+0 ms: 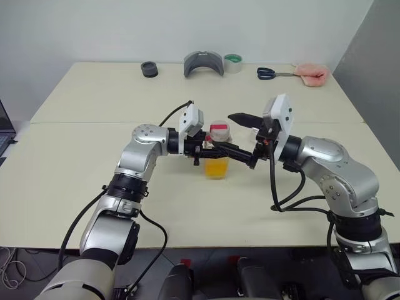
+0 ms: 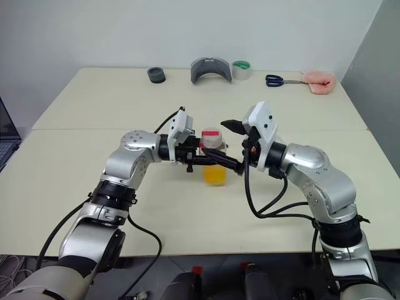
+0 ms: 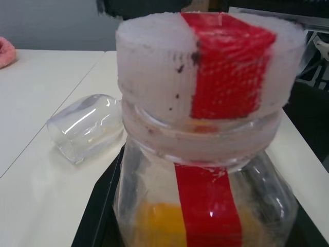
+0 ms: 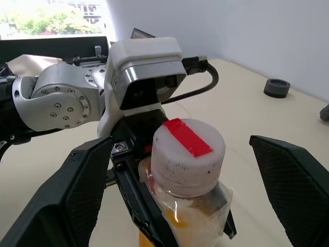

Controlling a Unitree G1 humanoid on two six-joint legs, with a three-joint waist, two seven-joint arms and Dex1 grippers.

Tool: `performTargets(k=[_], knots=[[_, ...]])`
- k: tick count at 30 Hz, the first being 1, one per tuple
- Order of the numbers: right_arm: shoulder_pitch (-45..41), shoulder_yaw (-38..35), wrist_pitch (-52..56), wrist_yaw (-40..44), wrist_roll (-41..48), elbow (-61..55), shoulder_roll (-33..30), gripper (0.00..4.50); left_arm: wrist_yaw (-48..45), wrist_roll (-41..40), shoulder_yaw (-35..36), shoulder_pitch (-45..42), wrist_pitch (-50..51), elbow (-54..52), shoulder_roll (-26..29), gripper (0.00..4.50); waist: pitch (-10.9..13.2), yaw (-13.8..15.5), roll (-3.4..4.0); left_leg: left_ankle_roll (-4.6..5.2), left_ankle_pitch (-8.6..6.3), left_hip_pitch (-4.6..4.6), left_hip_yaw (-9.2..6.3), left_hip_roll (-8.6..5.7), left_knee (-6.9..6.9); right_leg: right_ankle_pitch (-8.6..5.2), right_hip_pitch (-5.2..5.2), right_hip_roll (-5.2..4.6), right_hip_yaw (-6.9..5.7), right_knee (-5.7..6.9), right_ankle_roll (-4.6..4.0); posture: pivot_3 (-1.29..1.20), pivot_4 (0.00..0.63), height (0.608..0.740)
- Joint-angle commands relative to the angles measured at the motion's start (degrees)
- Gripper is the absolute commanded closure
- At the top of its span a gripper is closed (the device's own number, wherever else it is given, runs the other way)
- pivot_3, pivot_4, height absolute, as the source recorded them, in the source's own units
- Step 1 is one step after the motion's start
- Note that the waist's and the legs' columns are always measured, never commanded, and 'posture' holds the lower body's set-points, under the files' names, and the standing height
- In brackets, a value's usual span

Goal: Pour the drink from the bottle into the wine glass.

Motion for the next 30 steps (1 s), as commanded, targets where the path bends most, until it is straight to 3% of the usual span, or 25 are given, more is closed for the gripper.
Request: performTargets(k=[1, 11, 14, 20, 28, 30], knots=[[-1.5, -0.4, -0.5, 0.5, 0.6, 0.2, 0.2, 0.00, -0.6, -1.1, 0.6, -0.7, -0.2, -2.9, 0.3, 2.76, 0.0, 0.0, 0.00, 0.00, 0.00, 0.00, 0.01, 0.00, 0.00, 0.00, 0.00, 0.00, 0.01, 0.00, 0.00, 0.00, 0.150, 0.740], [-4.2, 0.8, -0.3, 0.9, 0.6, 3.4, 1.9, 0.00, -0.6, -0.9, 0.4, -0.3, 0.8, -4.6, 0.4, 2.76, 0.0, 0.0, 0.00, 0.00, 0.00, 0.00, 0.00, 0.01, 0.00, 0.00, 0.00, 0.00, 0.00, 0.01, 0.00, 0.00, 0.150, 0.740], [-4.4, 1.4, -0.5, 1.5, 0.2, 3.6, 1.8, 0.60, -0.4, -0.9, 0.3, -0.1, 1.2, -5.2, 0.4, 2.76, 0.0, 0.0, 0.00, 0.00, 0.00, -0.01, 0.01, -0.01, 0.00, 0.00, 0.00, -0.01, 0.01, -0.01, 0.00, 0.00, 0.150, 0.740], [-4.3, 0.7, -0.5, 1.2, 1.1, 3.3, 3.0, 2.67, 0.0, -1.0, 0.4, 0.2, 1.9, -6.0, 0.4, 2.76, 0.0, 0.0, 0.00, 0.00, 0.00, 0.01, -0.01, 0.01, -0.01, 0.00, 0.00, 0.00, 0.00, 0.00, 0.00, 0.00, 0.150, 0.740], [-3.2, -1.2, 0.7, 1.6, 4.3, 1.7, 4.4, 2.67, 0.6, -1.4, 0.2, 0.8, 2.7, -7.1, 0.5, 2.76, 0.0, 0.0, 0.00, 0.00, 0.00, 0.00, 0.00, 0.00, 0.00, 0.00, 0.00, -0.01, 0.01, 0.00, 0.00, 0.00, 0.150, 0.740], [-3.0, -0.2, -1.9, 1.3, 1.1, 1.4, 3.6, 2.67, 0.8, -1.4, 0.2, 0.8, 2.8, -7.4, 0.4, 2.76, 0.0, 0.0, 0.00, 0.00, 0.00, 0.00, -0.01, 0.00, -0.01, 0.00, 0.00, -0.01, 0.00, 0.00, 0.00, 0.00, 0.150, 0.740]])
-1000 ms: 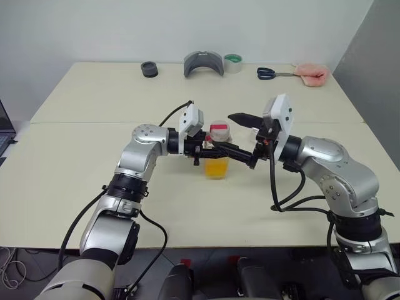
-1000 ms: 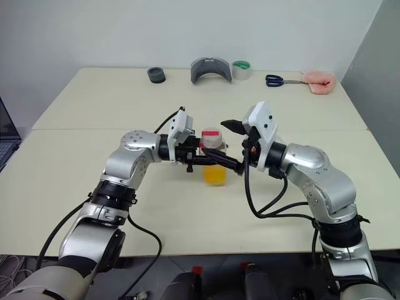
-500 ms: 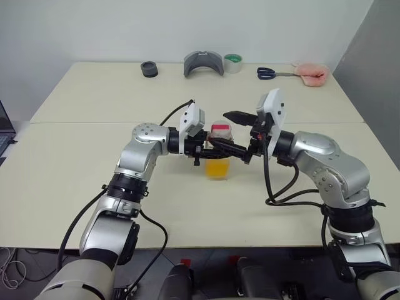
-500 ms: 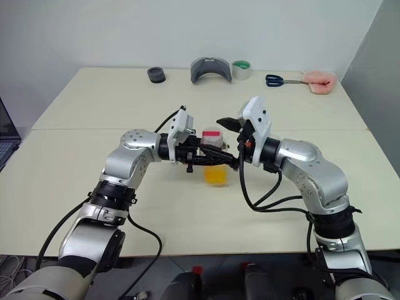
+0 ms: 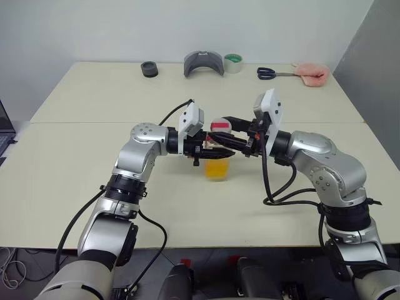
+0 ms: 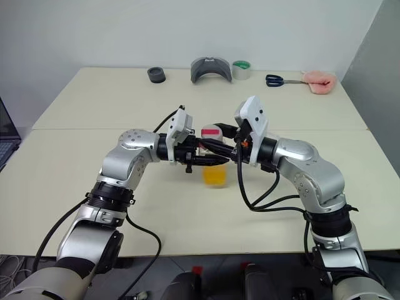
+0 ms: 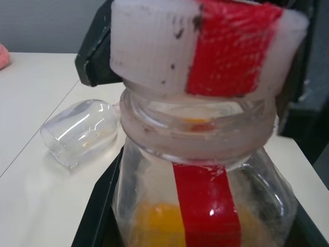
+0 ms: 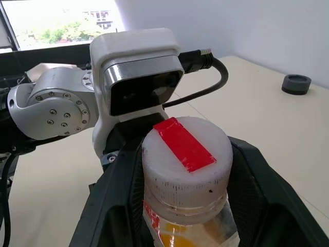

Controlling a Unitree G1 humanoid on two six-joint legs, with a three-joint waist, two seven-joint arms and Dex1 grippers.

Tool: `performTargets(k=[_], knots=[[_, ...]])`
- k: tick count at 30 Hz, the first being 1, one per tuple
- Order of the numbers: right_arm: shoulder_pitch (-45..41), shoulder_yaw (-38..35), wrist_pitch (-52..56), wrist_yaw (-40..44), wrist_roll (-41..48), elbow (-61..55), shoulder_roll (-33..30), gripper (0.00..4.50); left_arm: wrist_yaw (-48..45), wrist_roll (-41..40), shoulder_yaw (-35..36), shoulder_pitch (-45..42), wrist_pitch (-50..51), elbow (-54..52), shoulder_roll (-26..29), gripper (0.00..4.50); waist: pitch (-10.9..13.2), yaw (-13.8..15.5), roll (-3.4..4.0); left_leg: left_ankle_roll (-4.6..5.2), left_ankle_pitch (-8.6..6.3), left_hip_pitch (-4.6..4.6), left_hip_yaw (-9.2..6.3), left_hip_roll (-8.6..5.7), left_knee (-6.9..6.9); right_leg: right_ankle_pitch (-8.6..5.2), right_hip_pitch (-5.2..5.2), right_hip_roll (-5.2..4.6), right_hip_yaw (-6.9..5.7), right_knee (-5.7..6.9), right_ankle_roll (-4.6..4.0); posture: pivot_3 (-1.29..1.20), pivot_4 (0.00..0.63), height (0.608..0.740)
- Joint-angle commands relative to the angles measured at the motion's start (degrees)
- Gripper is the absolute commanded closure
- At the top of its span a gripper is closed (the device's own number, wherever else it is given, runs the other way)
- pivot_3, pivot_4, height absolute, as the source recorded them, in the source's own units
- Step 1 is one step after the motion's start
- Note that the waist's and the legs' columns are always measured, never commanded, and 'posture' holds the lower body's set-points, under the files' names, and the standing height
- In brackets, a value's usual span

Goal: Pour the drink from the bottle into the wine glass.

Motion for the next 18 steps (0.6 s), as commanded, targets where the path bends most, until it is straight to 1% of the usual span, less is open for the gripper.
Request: performTargets(k=[1, 3, 6, 10, 14, 18], knots=[[-0.1, 1.0, -6.0, 0.1, -3.9, -3.1, -1.4, 2.67, 0.5, -0.8, 0.3, 0.0, -0.5, -3.0, -0.2, 2.76, 0.0, 0.0, 0.00, 0.00, 0.00, 0.00, 0.00, 0.00, 0.00, 0.00, 0.00, 0.00, 0.00, 0.00, 0.00, 0.00, 0.150, 0.740], [-0.1, 3.6, -10.7, 0.5, -9.2, -3.3, -3.3, 2.67, 0.7, -0.9, 0.3, 0.1, -0.3, -3.2, -0.2, 2.77, 0.0, 0.0, 0.00, 0.00, 0.00, 0.00, 0.02, 0.00, 0.00, 0.00, -0.01, 0.00, 0.01, 0.00, 0.00, 0.00, 0.150, 0.740], [0.5, 4.9, -13.2, 0.9, -10.9, -3.8, -4.0, 2.67, 0.9, -1.0, 0.2, 0.4, -0.2, -3.4, -0.2, 2.78, 0.0, 0.0, 0.00, 0.00, 0.00, 0.01, 0.03, 0.01, 0.00, 0.00, -0.01, 0.01, 0.00, 0.00, 0.01, 0.00, 0.150, 0.740], [1.8, 0.7, -7.8, -0.4, -2.8, -4.4, -0.4, 2.67, 1.1, -1.2, 0.1, 0.6, 0.0, -3.8, -0.2, 2.78, 0.0, 0.0, 0.00, 0.00, 0.00, 0.00, 0.02, 0.01, 0.00, 0.00, 0.00, 0.01, 0.01, 0.00, 0.00, 0.00, 0.150, 0.740], [1.5, -5.8, 0.7, -3.4, 8.0, -4.1, 3.4, 2.68, 1.1, -1.2, 0.1, 0.7, 0.1, -4.1, -0.3, 2.79, 0.0, 0.0, 0.00, -0.01, 0.00, 0.00, -0.02, 0.03, 0.01, 0.00, 0.00, 0.00, 0.01, 0.01, 0.00, 0.00, 0.150, 0.740], [1.2, -7.9, 4.2, -5.2, 11.6, -4.4, 3.9, 2.72, 1.2, -1.3, 0.1, 0.9, 0.3, -4.5, -0.3, 2.79, 0.0, 0.0, 0.00, 0.00, 0.00, 0.00, 0.00, 0.02, 0.00, 0.00, 0.00, 0.00, 0.02, 0.01, -0.01, 0.00, 0.150, 0.740]])
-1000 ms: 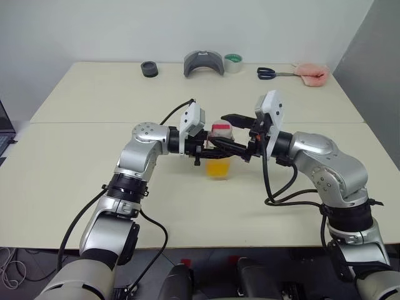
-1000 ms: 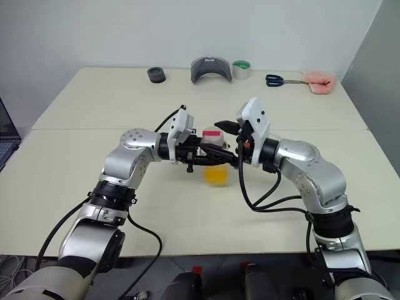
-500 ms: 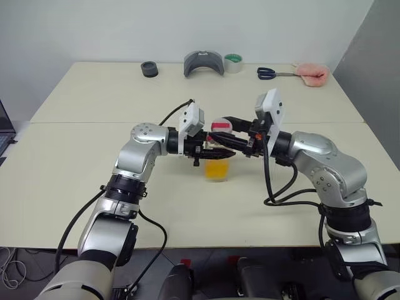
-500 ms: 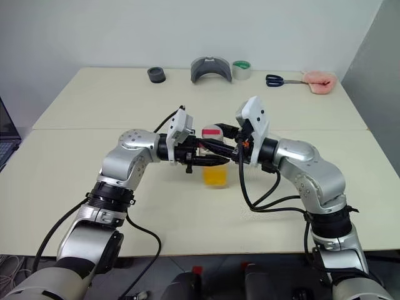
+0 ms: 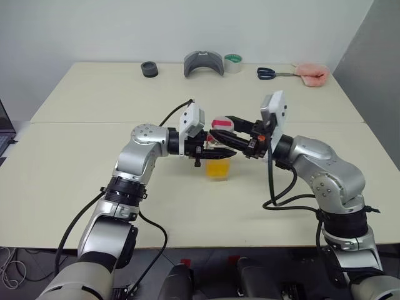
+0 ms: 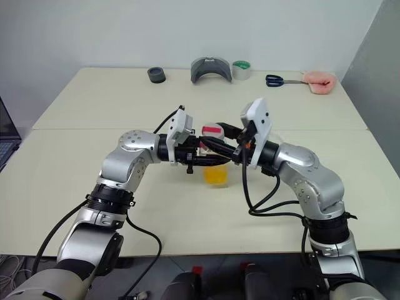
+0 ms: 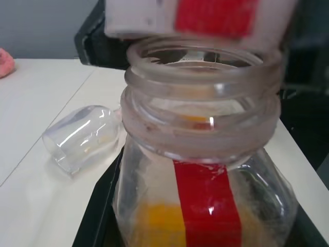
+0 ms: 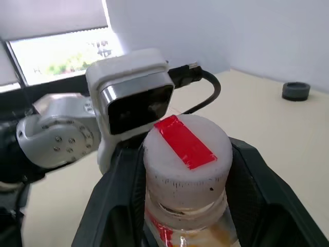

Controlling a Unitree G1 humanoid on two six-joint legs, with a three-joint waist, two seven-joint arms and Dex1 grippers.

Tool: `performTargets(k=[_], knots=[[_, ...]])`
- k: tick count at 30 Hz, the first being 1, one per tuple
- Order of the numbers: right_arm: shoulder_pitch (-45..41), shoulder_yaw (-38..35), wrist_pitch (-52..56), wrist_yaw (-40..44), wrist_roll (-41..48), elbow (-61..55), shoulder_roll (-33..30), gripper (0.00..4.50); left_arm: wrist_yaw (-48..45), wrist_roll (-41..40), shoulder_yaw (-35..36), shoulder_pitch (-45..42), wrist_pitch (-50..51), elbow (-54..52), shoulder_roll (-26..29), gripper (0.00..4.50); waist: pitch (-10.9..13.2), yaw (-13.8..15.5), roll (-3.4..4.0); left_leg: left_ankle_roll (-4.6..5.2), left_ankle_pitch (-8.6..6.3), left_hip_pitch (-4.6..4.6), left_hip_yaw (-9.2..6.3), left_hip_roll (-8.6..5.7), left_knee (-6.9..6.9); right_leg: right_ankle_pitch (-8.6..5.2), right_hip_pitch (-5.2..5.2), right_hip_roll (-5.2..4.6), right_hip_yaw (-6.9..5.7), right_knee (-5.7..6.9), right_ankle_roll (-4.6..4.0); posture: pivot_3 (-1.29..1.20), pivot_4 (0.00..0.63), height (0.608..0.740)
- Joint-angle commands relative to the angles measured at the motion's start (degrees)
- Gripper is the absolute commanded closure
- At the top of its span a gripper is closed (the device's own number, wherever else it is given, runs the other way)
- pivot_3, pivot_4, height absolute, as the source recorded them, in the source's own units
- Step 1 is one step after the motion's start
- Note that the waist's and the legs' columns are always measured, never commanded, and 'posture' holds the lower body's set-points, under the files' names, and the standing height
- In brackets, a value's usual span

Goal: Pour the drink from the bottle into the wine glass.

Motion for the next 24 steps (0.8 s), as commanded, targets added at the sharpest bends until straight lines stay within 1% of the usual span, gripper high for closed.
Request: performTargets(k=[1, 3, 7, 10, 12, 15, 17, 20, 22, 24], knots=[[-1.6, -2.9, 1.3, -1.2, 4.2, -3.0, 0.3, 2.76, 0.0, -1.0, 0.1, -0.2, 0.0, -2.1, -0.1, 2.79, 0.0, 0.0, 0.00, 0.00, 0.00, 0.00, 0.00, 0.00, 0.00, 0.00, 0.00, 0.00, 0.00, 0.00, 0.00, 0.00, 0.150, 0.740], [-1.5, -1.6, 0.2, -0.9, 2.4, -3.6, -1.0, 2.78, 0.0, -1.0, 0.1, -0.1, 0.0, -2.2, -0.1, 2.79, 0.0, 0.0, 0.00, 0.00, 0.00, 0.00, 0.00, 0.00, -0.01, 0.00, 0.00, 0.01, -0.01, 0.00, 0.00, 0.00, 0.150, 0.740], [-1.1, 2.6, -6.2, -0.4, -5.5, -4.6, -4.1, 2.79, 0.0, -1.0, 0.1, 0.0, 0.0, -2.2, -0.2, 2.79, 0.0, 0.0, 0.00, 0.00, 0.00, 0.00, 0.03, -0.02, 0.00, 0.00, 0.00, 0.01, -0.01, 0.00, 0.00, 0.00, 0.150, 0.740], [-0.7, 3.6, -10.2, -0.8, -9.4, -4.8, -5.2, 2.79, 0.1, -1.0, 0.1, 0.2, 0.1, -2.4, -0.2, 2.79, 0.0, 0.0, 0.00, 0.00, 0.00, 0.00, 0.03, -0.02, -0.01, 0.00, 0.00, 0.01, -0.01, -0.01, 0.01, 0.00, 0.150, 0.740], [0.9, 0.6, -10.2, -1.7, -8.8, -6.3, -6.3, 2.79, 0.4, -1.0, 0.2, 0.5, 0.1, -2.6, -0.1, 2.79, 0.0, 0.0, 0.00, 0.00, 0.00, 0.00, 0.02, -0.01, -0.01, 0.00, 0.00, 0.01, -0.02, -0.01, 0.01, 0.00, 0.150, 0.740], [4.8, -5.6, -6.5, -1.8, -4.0, -10.8, -9.4, 2.79, 0.8, -1.0, 0.7, 1.1, 0.3, -3.0, 0.3, 2.79, 0.0, 0.2, 0.00, 0.00, 0.00, -0.04, 0.01, -0.02, -0.01, 0.00, 0.00, -0.01, -0.02, -0.05, 0.01, 0.00, 0.150, 0.740], [9.4, -9.1, -4.0, -1.9, -1.2, -13.9, -12.0, 2.79, 1.0, -1.0, 0.9, 1.6, 0.3, -3.2, 0.6, 2.79, 0.0, 0.5, 0.00, 0.01, 0.00, -0.06, 0.02, -0.02, -0.01, 0.00, 0.01, -0.05, 0.00, -0.07, 0.01, 0.00, 0.150, 0.740], [19.9, -15.0, -2.4, -3.0, 0.1, -16.1, -14.6, 2.79, 1.4, -1.1, 1.1, 2.0, 0.3, -3.4, 0.9, 2.79, 0.0, 1.2, -0.02, 0.01, -0.01, -0.07, 0.01, -0.03, -0.02, 0.00, 0.05, -0.06, -0.03, -0.13, 0.01, 0.00, 0.150, 0.740], [29.0, -17.8, -4.1, -3.6, -3.0, -14.8, -15.2, 2.79, 1.7, -1.1, 1.2, 2.1, 0.3, -3.3, 1.0, 2.79, 0.0, 1.4, -0.03, 0.02, -0.01, -0.04, -0.01, -0.06, -0.03, -0.01, 0.10, -0.05, -0.04, -0.12, 0.01, 0.00, 0.150, 0.740], [36.5, -19.5, -7.3, -4.7, -6.6, -12.3, -14.4, 2.79, 1.9, -1.1, 1.4, 2.0, 0.2, -3.1, 1.0, 2.79, 0.0, 1.5, -0.02, 0.02, -0.01, -0.02, 0.01, -0.07, -0.01, -0.01, 0.12, -0.04, -0.03, -0.10, 0.01, 0.00, 0.150, 0.740]])
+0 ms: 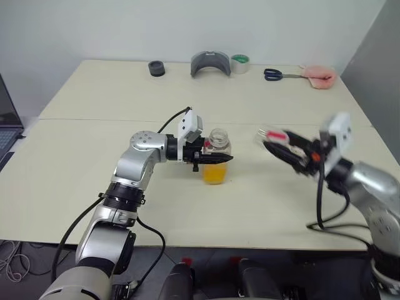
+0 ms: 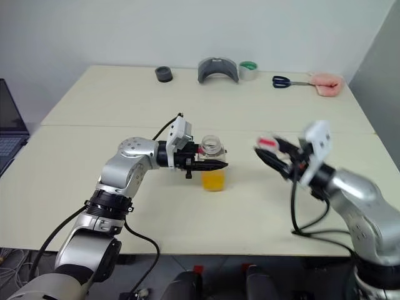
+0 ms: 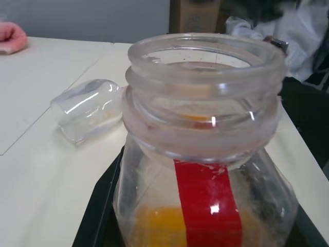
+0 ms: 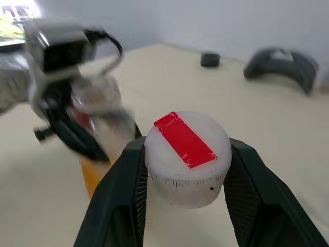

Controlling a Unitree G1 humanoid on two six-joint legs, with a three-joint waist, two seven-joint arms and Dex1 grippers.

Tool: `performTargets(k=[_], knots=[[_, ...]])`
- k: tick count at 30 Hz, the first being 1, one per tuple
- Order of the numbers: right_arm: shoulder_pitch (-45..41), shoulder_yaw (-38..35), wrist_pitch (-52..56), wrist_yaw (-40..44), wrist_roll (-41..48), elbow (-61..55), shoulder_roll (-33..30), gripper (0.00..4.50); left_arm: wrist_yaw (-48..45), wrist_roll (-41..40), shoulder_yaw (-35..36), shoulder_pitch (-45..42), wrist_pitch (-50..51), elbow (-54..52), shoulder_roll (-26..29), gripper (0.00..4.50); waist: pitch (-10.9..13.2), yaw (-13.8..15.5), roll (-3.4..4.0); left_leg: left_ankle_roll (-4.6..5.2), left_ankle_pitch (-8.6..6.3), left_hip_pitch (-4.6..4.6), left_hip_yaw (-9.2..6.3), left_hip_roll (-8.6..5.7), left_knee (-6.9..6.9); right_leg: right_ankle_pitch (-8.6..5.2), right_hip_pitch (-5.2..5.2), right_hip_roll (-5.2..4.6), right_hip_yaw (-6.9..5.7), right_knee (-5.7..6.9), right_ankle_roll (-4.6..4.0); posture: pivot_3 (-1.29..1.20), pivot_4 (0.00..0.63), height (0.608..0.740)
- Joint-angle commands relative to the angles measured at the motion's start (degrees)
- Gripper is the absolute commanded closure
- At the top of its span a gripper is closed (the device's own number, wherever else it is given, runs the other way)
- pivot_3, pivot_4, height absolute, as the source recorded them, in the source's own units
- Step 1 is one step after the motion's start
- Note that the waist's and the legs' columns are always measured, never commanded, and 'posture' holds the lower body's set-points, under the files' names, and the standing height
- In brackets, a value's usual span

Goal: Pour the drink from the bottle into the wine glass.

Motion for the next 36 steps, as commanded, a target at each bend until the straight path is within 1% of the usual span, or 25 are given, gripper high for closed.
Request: performTargets(k=[1, 5, 7, 9, 11, 12, 17, 19, 22, 26, 28, 30, 32, 34, 36], knots=[[8.5, -4.1, -5.3, -2.0, -4.9, 2.4, 1.1, 2.79, 0.5, -1.2, 1.3, -0.9, -0.8, -2.2, 0.2, 2.79, 0.0, 0.0, 0.00, 0.00, 0.00, 0.03, 0.04, 0.00, 0.00, 0.00, 0.00, 0.00, 0.03, 0.00, 0.00, 0.00, 0.150, 0.740], [14.9, -3.8, -10.7, -4.5, -10.5, 7.2, 3.3, 2.79, 0.6, -1.1, 1.4, -1.0, -1.0, -1.9, 0.2, 2.79, 0.0, -0.8, 0.04, 0.00, 0.00, 0.18, 0.17, 0.07, -0.03, 0.00, 0.01, 0.09, 0.17, 0.05, 0.01, 0.00, 0.150, 0.740], [15.3, -3.4, -12.9, -6.2, -13.2, 10.2, 4.2, 2.79, 0.7, -1.0, 1.4, -1.2, -1.2, -1.5, 0.2, 2.79, 0.0, -1.0, 0.04, 0.00, 0.00, 0.20, 0.15, 0.13, -0.04, 0.00, 0.01, 0.17, 0.15, 0.07, 0.02, 0.00, 0.150, 0.740], [14.3, -4.0, -13.3, -7.6, -13.7, 13.0, 5.1, 2.79, 0.8, -0.8, 1.3, -1.5, -1.4, -1.0, 0.0, 2.79, 0.0, -1.1, 0.04, -0.01, 0.00, 0.21, 0.16, 0.13, -0.04, 0.00, 0.02, 0.17, 0.16, 0.08, 0.02, 0.00, 0.150, 0.740], [13.4, -3.9, -13.1, -7.8, -14.2, 14.8, 5.1, 2.08, 0.8, -0.7, 1.3, -1.7, -1.6, -0.7, 0.0, 2.79, 0.0, -1.1, 0.05, -0.01, 0.00, 0.20, 0.15, 0.11, -0.03, 0.00, 0.02, 0.16, 0.15, 0.08, 0.01, 0.00, 0.150, 0.740], [13.1, -3.8, -13.1, -7.6, -14.1, 15.3, 5.0, 1.82, 0.8, -0.7, 1.3, -1.8, -1.8, -0.6, 0.0, 2.79, 0.0, -1.0, 0.05, -0.01, 0.01, 0.19, 0.15, 0.11, -0.03, 0.00, 0.02, 0.15, 0.15, 0.07, 0.01, 0.00, 0.150, 0.740], [11.6, -6.1, -11.5, -6.4, -11.2, 16.3, 4.5, 0.10, 1.8, -0.2, 1.6, -1.8, -2.2, -0.3, 0.4, 2.79, 0.0, -0.8, 0.05, -0.01, 0.01, 0.17, 0.14, 0.09, -0.03, 0.00, 0.02, 0.13, 0.14, 0.06, 0.01, 0.00, 0.150, 0.740], [11.4, -6.7, -12.2, -5.2, -10.6, 16.0, 3.5, 0.00, 2.6, -0.4, 2.0, -1.6, -2.0, -0.4, 0.6, 2.79, 0.0, -0.8, 0.05, -0.01, 0.00, 0.16, 0.14, 0.08, -0.03, 0.00, 0.02, 0.12, 0.14, 0.05, 0.01, 0.00, 0.150, 0.740], [11.6, -5.5, -14.5, -2.0, -12.8, 14.9, -0.6, 0.00, 4.9, -1.1, 3.8, -1.2, -1.0, -0.9, 1.0, 2.79, 0.0, -0.7, 0.05, -0.01, 0.00, 0.16, 0.15, 0.06, -0.02, 0.00, 0.03, 0.10, 0.15, 0.05, 0.02, 0.00, 0.150, 0.740], [10.4, -4.6, -13.4, 1.1, -12.2, 11.7, -5.1, 0.00, 8.0, -0.4, 5.4, -0.8, -1.2, -0.9, 1.9, 2.79, 0.0, -0.8, 0.05, 0.00, 0.00, 0.18, 0.13, 0.10, -0.03, 0.00, 0.03, 0.14, 0.13, 0.05, 0.02, 0.00, 0.150, 0.740], [8.6, -3.3, -10.9, 3.8, -9.3, 7.7, -7.4, 0.00, 11.0, 1.0, 6.5, -0.9, -2.0, -0.1, 2.8, 2.79, 0.0, -0.9, 0.06, -0.01, 0.00, 0.19, 0.15, 0.09, -0.02, 0.00, 0.03, 0.13, 0.15, 0.06, 0.02, 0.00, 0.150, 0.740], [3.6, 0.8, -6.7, 6.0, -4.8, 1.9, -9.1, 0.00, 16.7, 2.5, 8.7, -1.5, -2.4, 2.1, 3.7, 2.79, 0.0, -1.3, 0.06, -0.01, 0.00, 0.19, 0.13, 0.10, -0.02, 0.00, 0.03, 0.13, 0.14, 0.05, 0.02, 0.00, 0.150, 0.740], [-4.6, 7.4, -3.9, 4.8, -4.1, -0.1, -7.2, 0.00, 23.1, 3.4, 11.7, -2.4, -2.5, 5.1, 4.1, 2.79, 0.0, -1.5, 0.05, -0.01, 0.01, 0.21, 0.10, 0.14, -0.03, 0.00, 0.03, 0.16, 0.12, 0.07, 0.02, 0.00, 0.150, 0.740], [-12.5, 12.6, -1.9, 1.0, -5.3, 1.7, -2.6, 0.00, 28.1, 4.4, 13.7, -3.2, -3.1, 7.8, 4.3, 2.79, 0.0, -1.7, 0.01, -0.01, 0.01, 0.24, 0.07, 0.22, -0.01, 0.00, 0.04, 0.21, 0.09, 0.07, 0.02, 0.00, 0.150, 0.740], [-18.1, 16.9, -1.2, 0.6, -6.3, 3.9, 1.1, 0.00, 32.7, 5.3, 15.3, -4.2, -3.3, 10.5, 4.6, 2.79, 0.0, -1.6, 0.01, -0.02, 0.01, 0.21, 0.01, 0.20, 0.01, 0.00, 0.03, 0.20, 0.04, 0.08, 0.02, 0.00, 0.150, 0.740]])
